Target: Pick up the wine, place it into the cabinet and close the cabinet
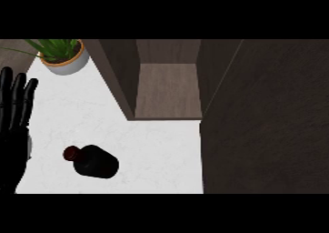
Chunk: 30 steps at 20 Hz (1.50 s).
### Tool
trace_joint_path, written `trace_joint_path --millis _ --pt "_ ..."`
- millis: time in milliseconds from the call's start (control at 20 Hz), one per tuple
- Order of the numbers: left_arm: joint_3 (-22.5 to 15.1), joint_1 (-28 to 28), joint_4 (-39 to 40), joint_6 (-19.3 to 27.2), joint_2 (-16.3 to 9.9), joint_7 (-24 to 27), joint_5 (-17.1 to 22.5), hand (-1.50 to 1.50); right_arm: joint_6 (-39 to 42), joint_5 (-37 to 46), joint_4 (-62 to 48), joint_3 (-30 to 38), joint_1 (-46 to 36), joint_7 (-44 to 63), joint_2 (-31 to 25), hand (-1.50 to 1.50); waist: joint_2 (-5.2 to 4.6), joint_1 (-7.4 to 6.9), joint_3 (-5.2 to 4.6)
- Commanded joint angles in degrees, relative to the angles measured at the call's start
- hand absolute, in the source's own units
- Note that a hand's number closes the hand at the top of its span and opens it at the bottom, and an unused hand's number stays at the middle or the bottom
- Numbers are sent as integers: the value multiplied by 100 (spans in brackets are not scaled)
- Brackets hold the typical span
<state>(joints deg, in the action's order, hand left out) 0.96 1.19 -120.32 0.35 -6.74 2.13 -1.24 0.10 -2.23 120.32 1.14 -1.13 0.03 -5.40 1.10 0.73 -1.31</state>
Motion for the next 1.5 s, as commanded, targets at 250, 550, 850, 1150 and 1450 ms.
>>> trace_joint_path --millis 250,550,850,1150,1450 --pt "-332 -532 -206 -1532 -125 -10 2076 -150 412 94 678 -340 807 -204 -119 -150 -81 -41 124" --pt "-432 -1113 -643 -1129 -46 -1932 3731 -150 1039 -1202 1362 -967 1315 1286 -317 -150 -67 -60 128" --pt "395 -1276 -2004 -610 -659 -3004 4984 -150 819 -1386 2374 -1211 1748 1802 -221 -150 -87 -86 131" --pt "994 -1102 -2401 -97 -954 -3669 5666 -150 801 -1571 2611 -1068 1826 2087 -412 -150 -70 -90 135" --pt "1057 -1213 -2579 -98 -788 -3710 5541 -150 573 -1439 3096 -1202 2020 2331 -410 -150 -24 -94 130"
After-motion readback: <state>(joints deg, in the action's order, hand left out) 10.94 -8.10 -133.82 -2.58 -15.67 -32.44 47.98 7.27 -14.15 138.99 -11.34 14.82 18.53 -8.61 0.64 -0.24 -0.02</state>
